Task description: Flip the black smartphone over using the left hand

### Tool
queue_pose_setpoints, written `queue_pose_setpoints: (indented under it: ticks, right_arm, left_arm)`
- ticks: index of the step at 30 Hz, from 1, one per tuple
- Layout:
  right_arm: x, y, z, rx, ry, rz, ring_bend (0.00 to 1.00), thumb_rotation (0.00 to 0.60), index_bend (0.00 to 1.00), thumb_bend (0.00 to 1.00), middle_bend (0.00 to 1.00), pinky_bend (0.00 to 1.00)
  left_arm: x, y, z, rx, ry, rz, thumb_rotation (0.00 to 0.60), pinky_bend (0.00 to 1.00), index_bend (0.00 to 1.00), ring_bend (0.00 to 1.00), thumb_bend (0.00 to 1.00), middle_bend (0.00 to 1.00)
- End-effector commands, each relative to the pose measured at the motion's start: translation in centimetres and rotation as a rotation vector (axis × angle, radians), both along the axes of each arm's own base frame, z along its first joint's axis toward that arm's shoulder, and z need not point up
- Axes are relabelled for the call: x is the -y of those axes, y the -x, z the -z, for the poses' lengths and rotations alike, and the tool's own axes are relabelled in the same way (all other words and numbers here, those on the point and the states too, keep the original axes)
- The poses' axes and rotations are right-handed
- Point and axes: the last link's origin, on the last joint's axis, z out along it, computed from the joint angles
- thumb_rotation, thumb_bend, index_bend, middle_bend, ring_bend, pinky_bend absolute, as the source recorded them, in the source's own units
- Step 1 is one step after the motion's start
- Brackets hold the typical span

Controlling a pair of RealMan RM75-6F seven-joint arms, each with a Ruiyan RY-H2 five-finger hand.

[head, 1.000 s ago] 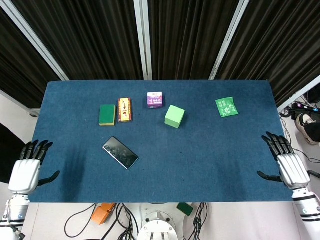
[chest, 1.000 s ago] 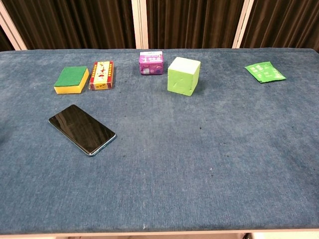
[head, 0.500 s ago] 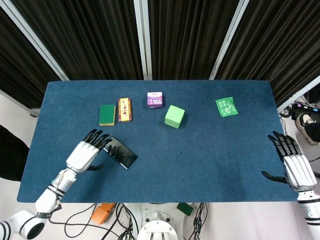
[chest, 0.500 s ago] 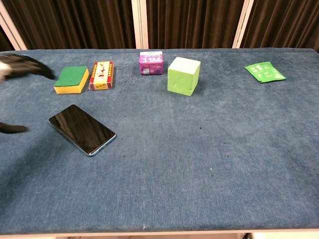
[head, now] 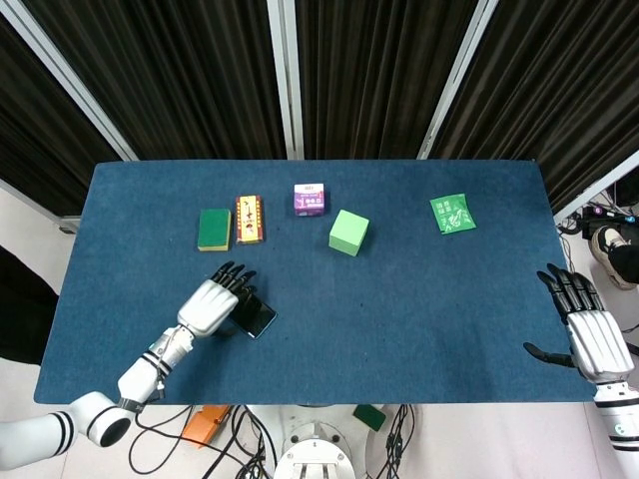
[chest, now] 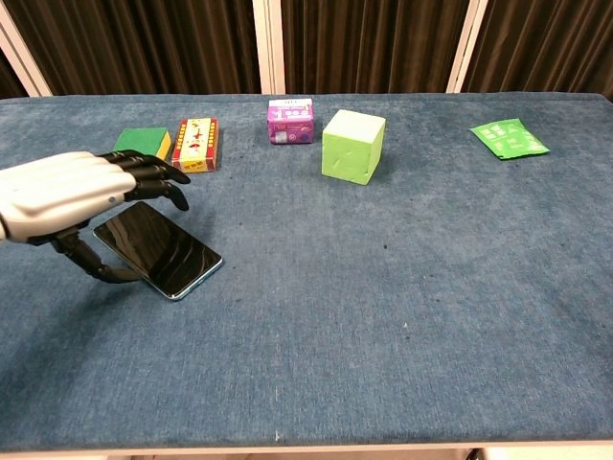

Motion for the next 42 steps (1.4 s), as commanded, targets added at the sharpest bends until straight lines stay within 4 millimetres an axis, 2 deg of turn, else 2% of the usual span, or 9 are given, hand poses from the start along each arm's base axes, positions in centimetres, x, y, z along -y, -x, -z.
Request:
queue_pose_setpoints:
  ticks: [1,6,27,33,42]
  right_arm:
    - [0.0,0.0,0.0,-0.001,0.000,0.003,0.00,0.600,0.00,0.15,0.00,0.00]
    - [0.0,0.1,0.0,0.000,0.001,0.008,0.00,0.600,0.00,0.15,0.00,0.00]
    - [-0.1,0.4,-0.1,0.002,0.003,0.016,0.00,0.600,0.00,0.15,0.00,0.00]
    - [-0.2,0.4,0.0,0.003,0.003,0.018,0.00,0.600,0.00,0.15,0.00,0.00]
    - [-0.3,0.4,-0.1,0.004,0.006,0.019,0.00,0.600,0.00,0.15,0.00,0.00]
  left_arm:
    - [-0.2,-0.2,0.3,-0.016,0.017,-0.001,0.600,0.04,0.23,0.00,0.22,0.05]
    - [-0.3,-0.4,0.6,-0.030,0.039,-0.015,0.600,0.04,0.24,0.00,0.25,0.05]
    - [-0.5,-0.1,1.3,-0.062,0.074,-0.063,0.600,0.04,0.26,0.00,0.26,0.05]
    - [-0.8,-0.1,1.7,-0.040,0.076,-0.077,0.600,0.04,0.36,0.00,0.35,0.05]
    - [-1.0,-0.4,1.7,0.016,0.072,-0.081,0.600,0.04,0.53,0.00,0.50,0.13]
